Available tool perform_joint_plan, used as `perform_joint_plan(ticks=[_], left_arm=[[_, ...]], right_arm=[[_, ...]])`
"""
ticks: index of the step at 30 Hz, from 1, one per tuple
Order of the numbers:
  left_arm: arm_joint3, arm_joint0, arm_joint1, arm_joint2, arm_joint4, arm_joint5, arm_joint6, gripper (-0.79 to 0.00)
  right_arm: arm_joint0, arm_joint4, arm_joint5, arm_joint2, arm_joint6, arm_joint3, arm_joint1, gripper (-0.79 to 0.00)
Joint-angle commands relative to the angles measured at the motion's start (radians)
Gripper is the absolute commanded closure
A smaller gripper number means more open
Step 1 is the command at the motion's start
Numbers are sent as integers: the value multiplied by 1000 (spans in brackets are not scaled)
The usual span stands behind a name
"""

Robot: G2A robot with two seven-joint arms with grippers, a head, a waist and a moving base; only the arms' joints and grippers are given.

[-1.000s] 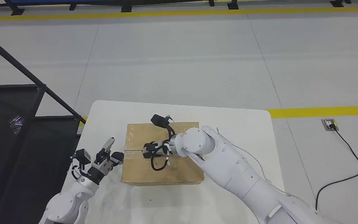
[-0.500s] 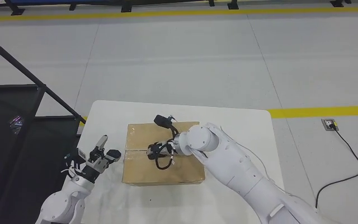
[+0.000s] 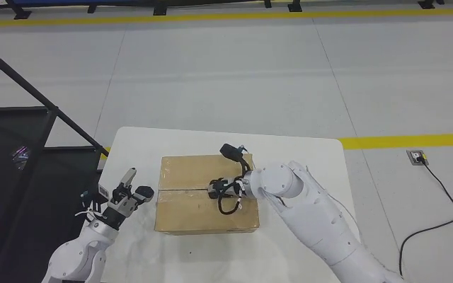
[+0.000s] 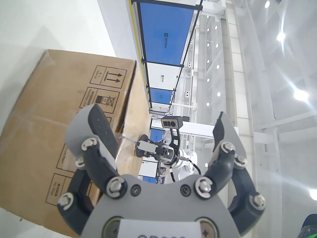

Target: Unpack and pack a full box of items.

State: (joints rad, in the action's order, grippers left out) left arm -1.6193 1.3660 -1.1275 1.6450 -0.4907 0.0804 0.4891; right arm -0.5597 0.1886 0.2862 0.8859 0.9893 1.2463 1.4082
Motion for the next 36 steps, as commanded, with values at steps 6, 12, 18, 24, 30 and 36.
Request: perform_joint_plan(ticks=[6,12,18,24,30,36], left_arm=[[-15,3,1,9,3,0,5,-785],[-25,7,2,26,-4,4,13,-785],[-30,18,5,58,-23,12,25,-785],[-34,34,7,90,-48,22,45,-785],[-58,67,10,119,-73,62,104,-785],[-58,67,10,119,-73,63,104,-785]], right_arm=[[-120,66,63,136,-9,147,-50,0],[-191,87,92,216,18,208,-79,0],[-259,97,112,284,19,267,-100,0],[-353,77,103,379,-6,369,-123,0],[-493,-17,5,501,-64,497,-140,-785],[-493,-17,5,501,-64,497,-140,-412]])
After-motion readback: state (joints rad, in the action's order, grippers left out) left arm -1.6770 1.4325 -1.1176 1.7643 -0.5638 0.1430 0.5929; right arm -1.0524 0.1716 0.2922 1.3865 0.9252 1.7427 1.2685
